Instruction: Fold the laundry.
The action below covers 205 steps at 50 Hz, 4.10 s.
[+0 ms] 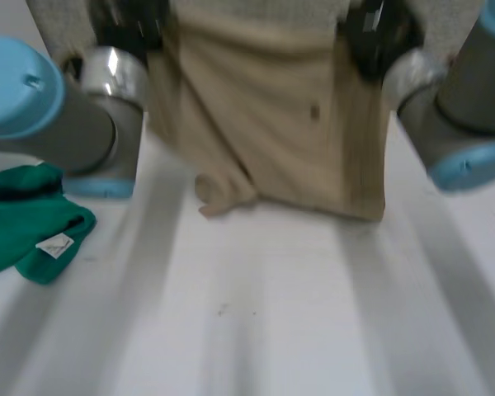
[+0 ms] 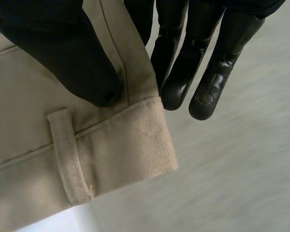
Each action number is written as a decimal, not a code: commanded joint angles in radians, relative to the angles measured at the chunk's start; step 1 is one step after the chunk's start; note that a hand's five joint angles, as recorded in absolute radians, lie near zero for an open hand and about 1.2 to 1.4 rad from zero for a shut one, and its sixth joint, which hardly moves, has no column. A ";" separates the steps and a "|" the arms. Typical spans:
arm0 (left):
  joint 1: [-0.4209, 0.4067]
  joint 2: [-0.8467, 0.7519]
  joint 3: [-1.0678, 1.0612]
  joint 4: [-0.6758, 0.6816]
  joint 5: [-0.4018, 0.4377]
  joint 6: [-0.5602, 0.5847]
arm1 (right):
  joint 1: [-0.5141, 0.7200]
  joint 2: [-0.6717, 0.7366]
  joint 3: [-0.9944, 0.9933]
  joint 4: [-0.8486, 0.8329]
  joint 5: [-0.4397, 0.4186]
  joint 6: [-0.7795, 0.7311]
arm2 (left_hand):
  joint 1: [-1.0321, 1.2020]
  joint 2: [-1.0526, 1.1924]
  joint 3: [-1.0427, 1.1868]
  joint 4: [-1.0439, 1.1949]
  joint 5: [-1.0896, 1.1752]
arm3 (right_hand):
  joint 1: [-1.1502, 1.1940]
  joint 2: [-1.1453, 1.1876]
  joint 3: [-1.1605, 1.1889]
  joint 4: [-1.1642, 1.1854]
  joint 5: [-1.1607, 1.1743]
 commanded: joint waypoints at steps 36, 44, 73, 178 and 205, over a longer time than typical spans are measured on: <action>-0.042 0.169 -0.725 -0.262 -0.042 -0.005 | -0.009 -0.049 0.596 0.106 -0.080 -0.005 | 0.254 0.199 0.205 0.198 0.236 | 0.413 0.220 0.217 0.204 0.219; -0.067 0.246 -0.769 -0.529 -0.093 -0.006 | -0.012 -0.147 0.677 0.274 -0.082 -0.063 | 0.254 0.199 0.205 0.198 0.236 | 0.413 0.220 0.217 0.204 0.219; 0.059 0.308 -0.619 -0.519 0.094 -0.055 | -0.055 -0.296 0.957 0.425 -0.106 -0.281 | -0.774 -0.829 -0.823 -0.830 -0.791 | 0.413 0.220 0.217 0.204 0.219; 0.146 -0.524 0.203 -0.513 0.469 -0.204 | -0.055 -0.285 0.995 0.290 -0.105 -0.142 | -0.391 -0.446 -0.441 -0.447 -0.409 | 0.413 0.220 0.217 0.204 0.219; 0.126 -0.550 0.231 -0.520 0.469 -0.181 | -0.055 -0.271 0.995 0.281 -0.105 -0.143 | -0.202 -0.257 -0.251 -0.258 -0.219 | 0.413 0.220 0.217 0.204 0.219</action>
